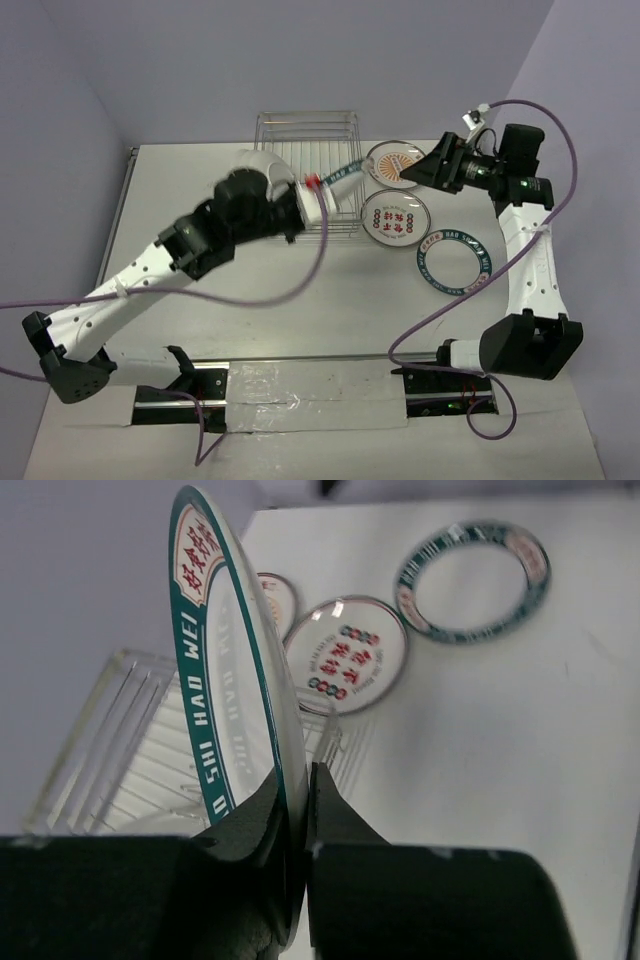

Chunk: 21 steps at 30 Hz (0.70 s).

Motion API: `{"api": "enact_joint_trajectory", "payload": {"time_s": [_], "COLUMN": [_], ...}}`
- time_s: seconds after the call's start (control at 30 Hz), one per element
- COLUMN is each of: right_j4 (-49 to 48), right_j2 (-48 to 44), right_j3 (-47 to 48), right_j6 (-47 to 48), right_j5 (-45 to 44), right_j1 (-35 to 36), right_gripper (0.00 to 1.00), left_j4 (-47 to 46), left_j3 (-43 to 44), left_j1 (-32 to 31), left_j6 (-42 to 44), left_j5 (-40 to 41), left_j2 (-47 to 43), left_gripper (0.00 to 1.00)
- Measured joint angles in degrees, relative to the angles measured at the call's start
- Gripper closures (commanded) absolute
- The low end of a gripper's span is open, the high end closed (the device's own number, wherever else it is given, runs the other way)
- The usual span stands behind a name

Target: Load the plates into the dish rack

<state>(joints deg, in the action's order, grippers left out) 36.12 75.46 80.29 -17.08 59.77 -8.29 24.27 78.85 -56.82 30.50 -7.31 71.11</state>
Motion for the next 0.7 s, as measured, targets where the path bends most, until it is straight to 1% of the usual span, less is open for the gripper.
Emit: {"api": "enact_joint_trajectory", "payload": {"time_s": [0.07, 0.13, 0.23, 0.33, 0.43, 0.53, 0.6, 0.7], "right_j4": [-0.39, -0.50, -0.46, -0.42, -0.28, -0.28, -0.31, -0.28], "right_j2": [0.76, 1.64, 2.95, 3.76, 3.87, 4.00, 4.48, 5.70], "right_j3": [1.16, 1.31, 1.31, 1.31, 1.31, 1.31, 1.31, 1.31], "right_j6": [0.04, 0.22, 0.63, 1.62, 2.67, 3.54, 3.93, 4.44], "right_j5": [-0.70, -1.73, -3.19, -4.74, -6.67, -8.24, -9.01, -10.12], "right_j1": [-3.13, -3.93, -3.91, -3.85, -3.85, -3.87, -3.87, -3.87], "right_gripper": [0.00, 0.00, 0.00, 0.00, 0.00, 0.00, 0.00, 0.00], "left_j4": [0.07, -1.55, -4.68, -10.23, -16.02, -21.62, -22.47, -24.00], "left_j3": [6.34, 10.14, 10.40, 6.25, 1.79, -1.95, -2.32, -2.34], "left_j1": [7.67, 15.54, 25.64, 33.42, 38.45, 40.89, 41.20, 41.18], "left_j6": [-10.99, -22.01, -38.21, -53.40, -67.36, -79.10, -83.06, -85.88], "left_j5": [-2.32, -5.01, -10.16, -16.31, -21.27, -23.71, -24.11, -24.46], "left_j2": [2.80, 4.79, 6.10, 7.23, 9.77, 13.11, 15.08, 16.92], "left_gripper": [1.00, 1.00, 1.00, 1.00, 1.00, 1.00, 1.00, 1.00]}}
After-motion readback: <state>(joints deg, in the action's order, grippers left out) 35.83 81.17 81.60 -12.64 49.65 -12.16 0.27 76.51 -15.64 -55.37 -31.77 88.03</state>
